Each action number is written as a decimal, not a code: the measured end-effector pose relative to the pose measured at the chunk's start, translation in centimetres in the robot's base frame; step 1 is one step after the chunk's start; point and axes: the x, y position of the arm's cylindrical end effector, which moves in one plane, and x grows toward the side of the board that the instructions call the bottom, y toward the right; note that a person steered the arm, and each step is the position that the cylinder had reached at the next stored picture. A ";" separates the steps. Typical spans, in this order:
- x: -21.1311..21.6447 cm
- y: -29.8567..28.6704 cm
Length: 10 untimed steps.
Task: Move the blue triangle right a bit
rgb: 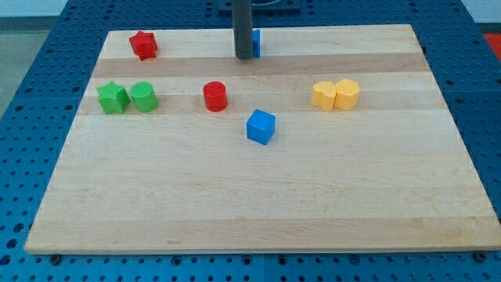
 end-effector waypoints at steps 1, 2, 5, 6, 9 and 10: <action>0.0 -0.3; 0.0 -2.9; -1.0 -5.5; -2.2 -5.5; -2.6 -3.4; -2.6 -3.2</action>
